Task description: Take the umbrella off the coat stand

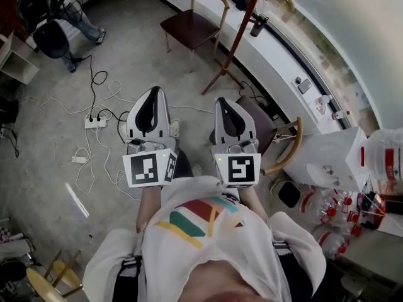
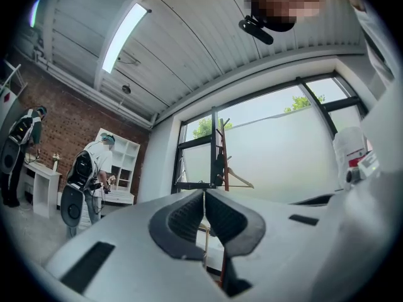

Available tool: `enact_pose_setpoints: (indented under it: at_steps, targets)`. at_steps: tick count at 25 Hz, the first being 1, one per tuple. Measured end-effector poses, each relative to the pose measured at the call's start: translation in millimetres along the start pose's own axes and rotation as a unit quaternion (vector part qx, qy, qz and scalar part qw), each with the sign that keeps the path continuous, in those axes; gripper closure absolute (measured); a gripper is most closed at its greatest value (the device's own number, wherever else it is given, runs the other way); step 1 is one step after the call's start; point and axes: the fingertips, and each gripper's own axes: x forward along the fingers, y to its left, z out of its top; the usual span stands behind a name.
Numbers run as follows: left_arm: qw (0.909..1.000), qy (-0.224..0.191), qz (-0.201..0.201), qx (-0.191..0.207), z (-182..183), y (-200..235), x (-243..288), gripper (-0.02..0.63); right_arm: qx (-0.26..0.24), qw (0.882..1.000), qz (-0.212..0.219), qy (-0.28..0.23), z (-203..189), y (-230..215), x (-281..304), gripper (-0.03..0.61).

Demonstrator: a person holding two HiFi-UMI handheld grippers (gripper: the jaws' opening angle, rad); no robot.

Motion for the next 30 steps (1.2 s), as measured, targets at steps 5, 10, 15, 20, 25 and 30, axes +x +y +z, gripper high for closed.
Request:
enact_pose_setpoints:
  at_steps: [5, 10, 15, 20, 25, 30]
  targets:
    - [0.9998, -0.008, -0.010, -0.013, -6.2, 24.8, 38.0, 0.604, -0.015, 1.000, -0.006, 0.002, 2.0, -2.6, 39.8, 0.578]
    - [0.9994, 0.002, -0.022, -0.026, -27.5, 43.9, 82.5, 0.604, -0.012, 1.000, -0.021, 0.009, -6.6, -12.6, 80.4, 0.578]
    - [0.9988, 0.005, -0.039, -0.031, -42.1, 62.2, 135.9, 0.604, -0.011, 0.999, -0.043, 0.014, -14.5, -32.1, 130.0, 0.578]
    - [0.9977, 0.006, -0.054, -0.041, -45.1, 84.6, 195.3, 0.604, -0.010, 0.996, -0.086, 0.019, -11.6, -74.0, 190.6, 0.578]
    - [0.9963, 0.012, -0.072, -0.046, -42.7, 115.0, 252.0, 0.604, -0.007, 0.993, -0.116, 0.026, -0.5, -98.4, 248.1, 0.578]
    - [0.9953, 0.003, -0.089, -0.037, -27.4, 148.3, 311.3, 0.604, 0.032, 0.989, -0.145, 0.003, 21.4, -113.9, 305.4, 0.578]
